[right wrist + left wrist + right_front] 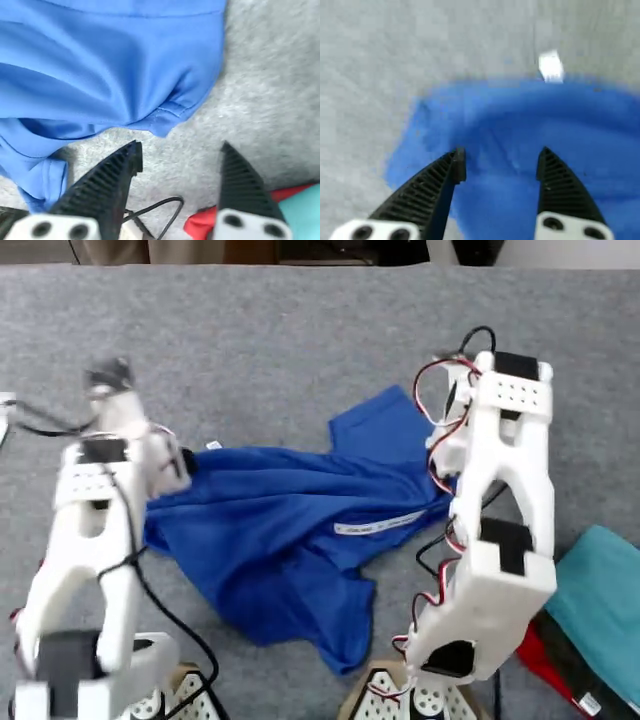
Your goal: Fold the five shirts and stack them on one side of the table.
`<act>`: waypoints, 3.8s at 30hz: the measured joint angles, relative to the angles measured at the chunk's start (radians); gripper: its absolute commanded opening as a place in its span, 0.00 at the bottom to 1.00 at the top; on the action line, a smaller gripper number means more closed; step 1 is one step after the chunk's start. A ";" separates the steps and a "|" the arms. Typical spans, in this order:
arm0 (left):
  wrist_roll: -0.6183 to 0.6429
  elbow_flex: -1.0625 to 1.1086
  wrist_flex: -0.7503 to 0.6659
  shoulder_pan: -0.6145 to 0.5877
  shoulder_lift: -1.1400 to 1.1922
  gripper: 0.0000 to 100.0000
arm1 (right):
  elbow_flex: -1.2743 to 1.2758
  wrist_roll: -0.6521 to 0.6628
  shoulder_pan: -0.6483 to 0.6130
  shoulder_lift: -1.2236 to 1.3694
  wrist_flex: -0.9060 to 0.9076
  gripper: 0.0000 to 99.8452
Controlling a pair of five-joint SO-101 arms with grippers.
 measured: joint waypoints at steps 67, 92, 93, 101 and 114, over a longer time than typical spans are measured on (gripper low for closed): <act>-0.206 0.087 0.149 0.117 0.192 0.09 | -1.350 -0.465 -0.210 1.059 -0.170 0.02; -0.173 0.006 0.350 -0.133 -0.230 0.23 | -1.465 -0.592 -0.163 0.798 -0.175 0.01; -0.173 -0.012 0.350 -0.147 -0.229 0.23 | -1.470 -0.592 -0.163 0.824 -0.193 0.01; -0.064 -0.149 0.241 -0.242 -0.008 0.23 | -1.470 -0.537 -0.143 1.046 -0.273 0.01; 0.138 -0.457 0.305 -0.170 0.430 0.23 | -1.470 -0.516 -0.138 1.154 -0.391 0.01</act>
